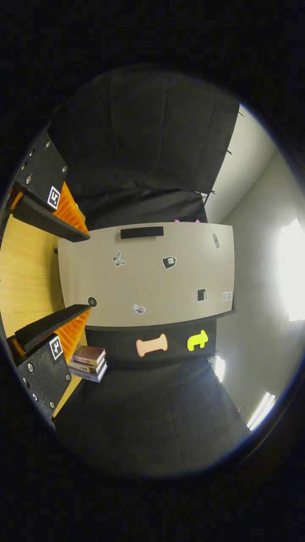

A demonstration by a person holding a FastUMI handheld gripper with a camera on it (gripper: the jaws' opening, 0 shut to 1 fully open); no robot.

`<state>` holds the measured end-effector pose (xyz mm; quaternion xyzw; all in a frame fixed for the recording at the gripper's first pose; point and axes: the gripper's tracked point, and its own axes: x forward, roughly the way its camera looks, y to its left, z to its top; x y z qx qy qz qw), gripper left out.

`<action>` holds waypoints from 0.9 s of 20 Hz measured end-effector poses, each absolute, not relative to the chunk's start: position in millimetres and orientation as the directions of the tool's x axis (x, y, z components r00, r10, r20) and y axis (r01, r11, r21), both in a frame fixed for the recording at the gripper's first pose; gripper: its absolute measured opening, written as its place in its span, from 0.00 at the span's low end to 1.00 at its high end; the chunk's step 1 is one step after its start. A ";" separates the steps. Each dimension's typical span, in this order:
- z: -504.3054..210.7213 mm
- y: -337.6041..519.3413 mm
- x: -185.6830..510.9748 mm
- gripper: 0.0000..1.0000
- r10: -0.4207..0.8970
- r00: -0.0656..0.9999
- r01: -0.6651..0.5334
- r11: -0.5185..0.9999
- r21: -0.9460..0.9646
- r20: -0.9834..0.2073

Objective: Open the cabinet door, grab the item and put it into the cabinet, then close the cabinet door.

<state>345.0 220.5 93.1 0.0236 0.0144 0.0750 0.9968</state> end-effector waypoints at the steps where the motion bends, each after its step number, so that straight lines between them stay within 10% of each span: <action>1: 89.0 217.5 346.2 0.92 0.149 0.988 -0.147 0.988 0.039 -0.035; 18: 78.7 224.4 333.4 0.92 0.174 0.983 -0.173 0.985 0.014 -0.064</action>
